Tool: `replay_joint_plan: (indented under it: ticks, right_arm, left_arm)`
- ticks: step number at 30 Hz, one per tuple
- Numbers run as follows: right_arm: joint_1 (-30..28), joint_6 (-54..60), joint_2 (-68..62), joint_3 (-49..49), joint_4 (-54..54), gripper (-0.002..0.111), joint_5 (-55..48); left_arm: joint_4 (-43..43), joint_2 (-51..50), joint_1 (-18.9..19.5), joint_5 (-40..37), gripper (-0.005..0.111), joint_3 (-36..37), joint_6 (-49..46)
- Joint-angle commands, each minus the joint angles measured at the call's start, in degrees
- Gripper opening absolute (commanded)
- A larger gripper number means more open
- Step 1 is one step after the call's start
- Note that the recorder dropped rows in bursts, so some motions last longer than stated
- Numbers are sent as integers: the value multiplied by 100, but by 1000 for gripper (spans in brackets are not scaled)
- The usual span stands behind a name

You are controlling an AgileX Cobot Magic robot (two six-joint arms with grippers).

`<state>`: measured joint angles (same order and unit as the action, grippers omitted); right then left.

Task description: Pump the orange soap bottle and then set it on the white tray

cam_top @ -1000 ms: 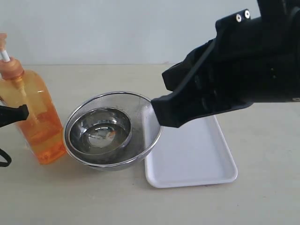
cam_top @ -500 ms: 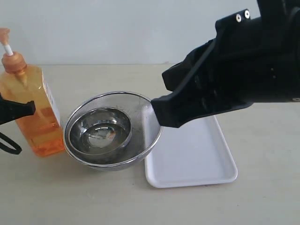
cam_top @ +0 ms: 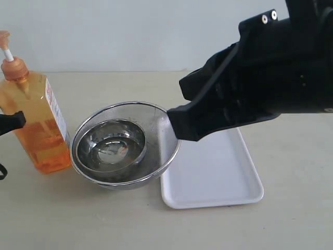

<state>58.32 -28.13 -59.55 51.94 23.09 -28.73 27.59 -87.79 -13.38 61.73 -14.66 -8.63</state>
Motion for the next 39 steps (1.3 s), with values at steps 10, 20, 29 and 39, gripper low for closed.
replay_joint_plan:
  ticks: [10, 20, 29, 39]
  right_arm:
    - [-11, -8, 43, -1, 16, 0, 74]
    - [-11, -8, 43, -1, 16, 0, 74]
    - [-11, -8, 43, -1, 16, 0, 74]
    - [-11, -8, 43, -1, 16, 0, 74]
  left_arm:
    - [-1632, 2167, 20, -1456, 5, 924, 1083]
    - [-2091, 2207, 20, -2096, 15, 924, 1515]
    - [-3098, 2157, 20, -2155, 110, 924, 2673]
    - [-2803, 1220, 20, -667, 110, 924, 2169]
